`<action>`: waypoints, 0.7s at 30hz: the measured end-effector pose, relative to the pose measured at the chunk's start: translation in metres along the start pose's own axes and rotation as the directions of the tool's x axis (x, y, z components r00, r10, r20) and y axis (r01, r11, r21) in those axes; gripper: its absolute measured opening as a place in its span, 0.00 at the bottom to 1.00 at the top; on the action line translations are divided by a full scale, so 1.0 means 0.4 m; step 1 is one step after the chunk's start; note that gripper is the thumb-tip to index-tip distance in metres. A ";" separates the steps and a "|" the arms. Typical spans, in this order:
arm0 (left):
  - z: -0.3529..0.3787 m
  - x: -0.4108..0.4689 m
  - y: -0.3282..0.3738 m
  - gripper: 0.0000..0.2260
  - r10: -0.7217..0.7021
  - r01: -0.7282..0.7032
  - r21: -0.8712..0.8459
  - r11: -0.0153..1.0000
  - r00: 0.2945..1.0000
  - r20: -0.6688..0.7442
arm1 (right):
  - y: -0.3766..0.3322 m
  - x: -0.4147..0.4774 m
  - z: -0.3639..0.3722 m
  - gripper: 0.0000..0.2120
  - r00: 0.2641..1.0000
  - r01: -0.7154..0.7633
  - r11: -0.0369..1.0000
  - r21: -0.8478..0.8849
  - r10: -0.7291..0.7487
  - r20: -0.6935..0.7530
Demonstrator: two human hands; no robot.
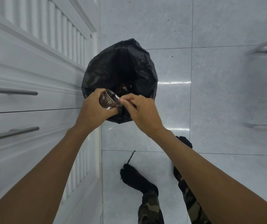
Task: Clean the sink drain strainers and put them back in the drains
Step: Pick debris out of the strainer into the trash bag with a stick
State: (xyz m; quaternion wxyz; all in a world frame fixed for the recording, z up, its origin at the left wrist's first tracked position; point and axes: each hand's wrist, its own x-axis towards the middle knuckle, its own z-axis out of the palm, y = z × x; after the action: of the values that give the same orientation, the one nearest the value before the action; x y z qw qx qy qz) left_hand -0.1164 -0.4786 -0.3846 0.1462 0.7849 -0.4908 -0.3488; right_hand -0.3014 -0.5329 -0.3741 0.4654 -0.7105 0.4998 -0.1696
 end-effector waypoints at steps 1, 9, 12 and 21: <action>-0.001 -0.001 0.003 0.31 0.011 -0.011 -0.009 1.000 1.000 0.021 | -0.001 0.000 0.002 0.12 1.000 -0.017 1.000 0.002 0.017 0.010; -0.005 -0.006 0.000 0.27 -0.100 0.098 -0.095 0.991 0.995 -0.008 | 0.006 -0.004 0.012 0.12 0.998 -0.043 0.999 0.023 0.044 -0.045; -0.001 -0.010 -0.004 0.26 -0.116 0.114 -0.097 0.989 0.993 -0.024 | 0.009 -0.004 0.003 0.11 0.974 -0.092 0.995 0.041 0.098 -0.205; -0.003 -0.007 0.005 0.30 -0.123 0.121 -0.100 0.988 0.992 -0.008 | 0.009 0.004 -0.001 0.11 0.977 -0.060 0.998 0.010 0.061 -0.203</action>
State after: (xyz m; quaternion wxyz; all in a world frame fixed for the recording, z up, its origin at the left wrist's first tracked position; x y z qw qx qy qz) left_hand -0.1177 -0.4775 -0.3814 0.1671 0.8077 -0.4226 -0.3756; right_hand -0.3030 -0.5349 -0.3774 0.4181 -0.6732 0.5657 -0.2280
